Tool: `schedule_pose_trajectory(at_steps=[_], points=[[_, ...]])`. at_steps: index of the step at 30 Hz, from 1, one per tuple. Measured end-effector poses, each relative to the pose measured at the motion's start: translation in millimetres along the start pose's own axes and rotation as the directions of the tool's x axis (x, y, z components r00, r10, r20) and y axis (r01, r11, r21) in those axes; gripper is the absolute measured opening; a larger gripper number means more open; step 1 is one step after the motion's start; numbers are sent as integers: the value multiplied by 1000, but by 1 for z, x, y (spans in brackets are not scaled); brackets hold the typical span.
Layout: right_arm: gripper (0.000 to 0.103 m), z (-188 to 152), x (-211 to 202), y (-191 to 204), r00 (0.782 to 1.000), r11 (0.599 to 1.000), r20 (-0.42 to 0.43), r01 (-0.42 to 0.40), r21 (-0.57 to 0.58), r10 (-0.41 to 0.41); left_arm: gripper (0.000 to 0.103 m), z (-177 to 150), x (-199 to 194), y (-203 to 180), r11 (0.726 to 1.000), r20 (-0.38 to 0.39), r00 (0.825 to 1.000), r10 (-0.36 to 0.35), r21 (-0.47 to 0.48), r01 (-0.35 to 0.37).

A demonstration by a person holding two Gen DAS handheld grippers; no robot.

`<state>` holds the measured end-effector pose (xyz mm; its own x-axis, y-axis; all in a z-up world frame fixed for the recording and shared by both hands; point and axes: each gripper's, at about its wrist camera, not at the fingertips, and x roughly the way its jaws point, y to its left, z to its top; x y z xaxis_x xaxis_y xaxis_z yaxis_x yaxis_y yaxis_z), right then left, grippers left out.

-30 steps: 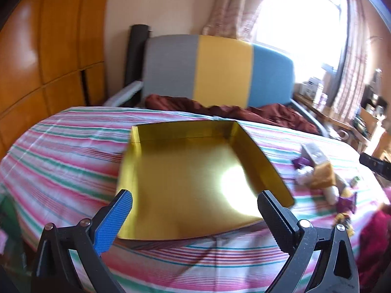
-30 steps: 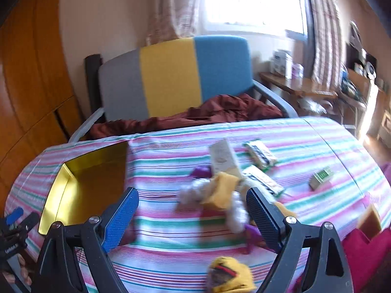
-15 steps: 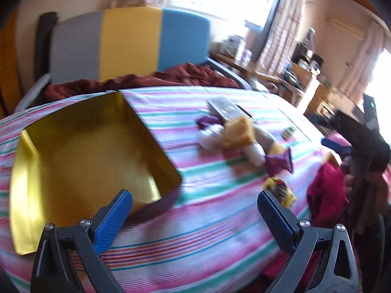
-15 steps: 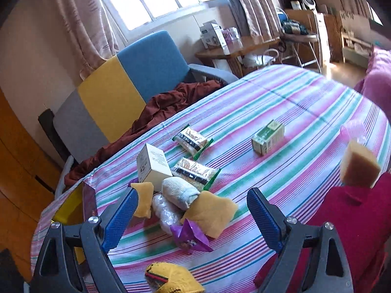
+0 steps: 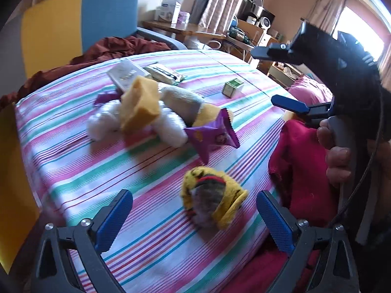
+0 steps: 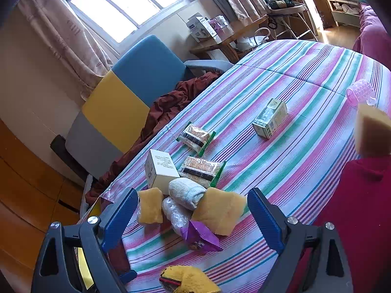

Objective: Organize objects
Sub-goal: 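Reach the left gripper to the yellow knitted toy and grasp it, then grasp the purple snack packet with the right gripper while the left holds the toy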

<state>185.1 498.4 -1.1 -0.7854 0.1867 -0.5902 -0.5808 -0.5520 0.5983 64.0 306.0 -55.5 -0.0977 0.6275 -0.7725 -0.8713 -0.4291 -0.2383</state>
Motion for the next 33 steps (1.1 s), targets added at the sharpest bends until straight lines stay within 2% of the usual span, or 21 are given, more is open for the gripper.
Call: schedule_pose_trajectory(at_steps=[4, 7, 8, 9, 10, 11, 14, 22, 25, 30, 33], points=[[93, 1, 2, -2, 1000, 1000, -7, -5, 11, 5, 92, 8, 22, -6, 1000, -30, 999, -12, 9, 12], [93, 1, 6, -1, 1000, 1000, -28, -3, 7, 3, 81, 10, 41, -5, 1000, -65, 998, 22, 13, -21], [93, 1, 7, 0, 999, 1000, -32, -5, 3, 5, 74, 8, 49, -4, 1000, -88, 996, 20, 11, -19], [93, 0, 8, 1, 999, 1000, -36, -3, -3, 3, 63, 6, 55, -3, 1000, -104, 995, 3, 10, -2], [93, 0, 9, 1, 999, 1000, -40, 0, -6, -1, 60, 3, 55, -4, 1000, -90, 996, -7, 15, 8], [93, 0, 10, 2, 999, 1000, -47, 4, -7, -4, 47, 2, 52, -4, 999, -73, 997, -23, 21, 24], [93, 0, 13, 2, 998, 1000, -64, 13, -12, -14, 43, -2, 40, -2, 999, -45, 998, -33, 30, 34], [92, -3, 31, 12, 986, 995, -154, 56, -77, -67, 42, -36, 3, 33, 1000, 10, 1000, 29, 10, -29], [86, -7, 41, 19, 974, 990, -208, 65, -129, -91, 42, -48, -6, 47, 998, 17, 999, 38, -42, -37], [73, -16, 55, 31, 951, 969, -265, 103, -222, -162, 42, -62, -16, 55, 996, 32, 998, 47, -77, -44], [72, -19, 61, 38, 944, 963, -282, 98, -251, -170, 42, -65, -20, 53, 996, 42, 998, 55, -70, -52]])
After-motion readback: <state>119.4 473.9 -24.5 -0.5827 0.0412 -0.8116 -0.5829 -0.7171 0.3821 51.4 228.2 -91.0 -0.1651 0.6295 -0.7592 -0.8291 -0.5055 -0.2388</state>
